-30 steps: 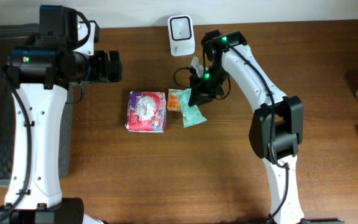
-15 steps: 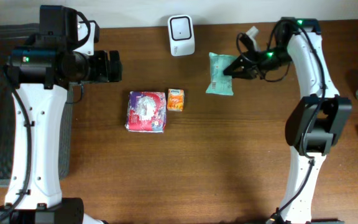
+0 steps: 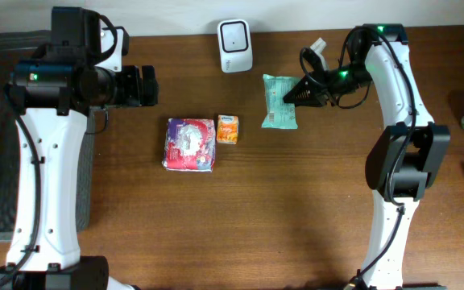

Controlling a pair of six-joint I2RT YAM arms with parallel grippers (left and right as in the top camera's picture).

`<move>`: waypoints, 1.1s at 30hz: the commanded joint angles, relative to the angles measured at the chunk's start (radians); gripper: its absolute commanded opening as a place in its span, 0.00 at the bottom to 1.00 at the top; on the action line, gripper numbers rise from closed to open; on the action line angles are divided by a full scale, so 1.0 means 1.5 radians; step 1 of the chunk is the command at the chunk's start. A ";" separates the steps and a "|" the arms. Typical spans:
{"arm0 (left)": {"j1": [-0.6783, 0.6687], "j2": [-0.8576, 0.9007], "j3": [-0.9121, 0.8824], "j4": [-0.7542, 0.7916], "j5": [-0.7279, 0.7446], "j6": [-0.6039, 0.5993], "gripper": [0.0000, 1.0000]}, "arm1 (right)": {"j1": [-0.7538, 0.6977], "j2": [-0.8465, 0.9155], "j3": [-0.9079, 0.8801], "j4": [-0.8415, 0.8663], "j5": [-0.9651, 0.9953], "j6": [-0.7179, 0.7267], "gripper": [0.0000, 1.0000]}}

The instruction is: Scan the item barcode

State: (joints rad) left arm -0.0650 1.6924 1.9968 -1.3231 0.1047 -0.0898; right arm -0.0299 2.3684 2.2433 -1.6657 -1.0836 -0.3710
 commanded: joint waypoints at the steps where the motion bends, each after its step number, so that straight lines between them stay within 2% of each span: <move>1: 0.002 -0.010 0.001 0.001 0.007 0.006 0.99 | 0.012 -0.024 0.014 0.003 0.003 0.001 0.04; 2: 0.002 -0.010 0.001 0.001 0.007 0.006 0.99 | 0.016 -0.024 0.014 0.011 0.048 0.036 0.04; 3: 0.002 -0.010 0.001 0.001 0.007 0.006 0.99 | 0.023 -0.024 0.014 0.030 0.139 0.114 0.04; 8: 0.002 -0.010 0.001 0.001 0.007 0.006 0.99 | 0.092 -0.024 0.014 0.055 0.698 0.462 0.04; 14: 0.002 -0.010 0.001 0.001 0.007 0.006 0.99 | 0.196 -0.024 0.012 0.031 1.021 0.598 0.04; 17: 0.002 -0.010 0.001 0.001 0.007 0.006 0.99 | 0.217 -0.023 0.010 0.033 1.026 0.597 0.05; 19: 0.002 -0.010 0.001 0.001 0.007 0.006 0.99 | 0.204 -0.023 0.010 0.034 1.015 0.596 0.23; 22: 0.002 -0.010 0.001 0.001 0.007 0.006 0.99 | 0.182 -0.022 0.010 0.038 0.937 0.514 0.32; 24: 0.002 -0.010 0.001 0.001 0.007 0.006 0.99 | 0.179 -0.017 0.010 0.039 0.925 0.477 0.55; 25: 0.002 -0.010 0.001 0.001 0.007 0.006 0.99 | 0.179 -0.013 0.010 0.038 0.929 0.468 0.69; 26: 0.002 -0.010 0.001 0.001 0.007 0.006 0.99 | 0.176 -0.008 0.010 0.041 0.928 0.467 0.87; 28: 0.002 -0.010 0.001 0.001 0.007 0.006 0.99 | 0.150 -0.007 0.010 0.057 0.880 0.455 0.92; 33: 0.002 -0.010 0.001 0.001 0.007 0.006 0.99 | -0.006 -0.004 0.003 0.068 0.494 0.224 0.91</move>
State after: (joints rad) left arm -0.0650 1.6924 1.9968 -1.3231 0.1043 -0.0895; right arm 0.0822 2.3684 2.2440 -1.5543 -0.0177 0.1696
